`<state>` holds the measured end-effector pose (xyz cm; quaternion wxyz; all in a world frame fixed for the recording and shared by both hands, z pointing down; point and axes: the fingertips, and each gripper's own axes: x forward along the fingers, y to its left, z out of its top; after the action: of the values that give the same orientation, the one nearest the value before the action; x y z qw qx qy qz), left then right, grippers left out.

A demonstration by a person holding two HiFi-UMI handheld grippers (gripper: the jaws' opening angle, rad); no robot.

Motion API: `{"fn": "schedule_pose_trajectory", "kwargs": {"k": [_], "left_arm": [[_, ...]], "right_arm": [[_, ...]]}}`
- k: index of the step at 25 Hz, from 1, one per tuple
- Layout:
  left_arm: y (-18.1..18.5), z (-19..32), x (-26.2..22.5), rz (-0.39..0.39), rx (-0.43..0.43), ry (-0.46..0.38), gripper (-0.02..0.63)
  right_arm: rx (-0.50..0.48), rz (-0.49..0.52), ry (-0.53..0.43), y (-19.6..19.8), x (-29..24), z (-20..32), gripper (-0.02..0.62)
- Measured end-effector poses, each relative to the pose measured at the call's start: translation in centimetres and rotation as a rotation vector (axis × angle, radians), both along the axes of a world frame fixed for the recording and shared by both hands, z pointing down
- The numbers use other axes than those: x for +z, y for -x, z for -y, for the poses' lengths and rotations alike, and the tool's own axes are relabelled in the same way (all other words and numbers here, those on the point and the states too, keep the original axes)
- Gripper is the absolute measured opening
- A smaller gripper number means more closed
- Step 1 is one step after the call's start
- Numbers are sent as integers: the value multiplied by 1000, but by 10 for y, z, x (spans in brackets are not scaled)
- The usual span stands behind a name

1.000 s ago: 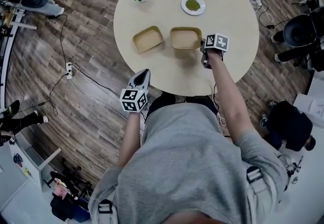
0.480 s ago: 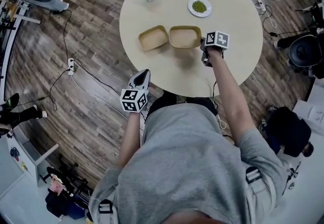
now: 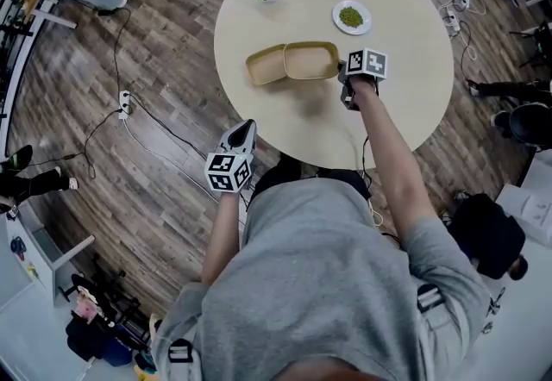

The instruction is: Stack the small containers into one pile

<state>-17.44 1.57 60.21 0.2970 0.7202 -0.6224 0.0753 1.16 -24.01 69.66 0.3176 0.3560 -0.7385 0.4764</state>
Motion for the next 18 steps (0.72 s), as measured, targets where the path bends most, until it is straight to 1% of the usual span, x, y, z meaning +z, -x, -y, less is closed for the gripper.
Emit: {"fn": "schedule_pose_trajectory", "kwargs": {"k": [12, 18], "left_arm": [[14, -15, -1, 2, -57, 1, 20], [33, -24, 2, 11, -90, 11, 20]], "right_arm": [[-76, 12, 20, 44, 7, -9, 35], [-125, 7, 21, 76, 13, -9, 35]]}}
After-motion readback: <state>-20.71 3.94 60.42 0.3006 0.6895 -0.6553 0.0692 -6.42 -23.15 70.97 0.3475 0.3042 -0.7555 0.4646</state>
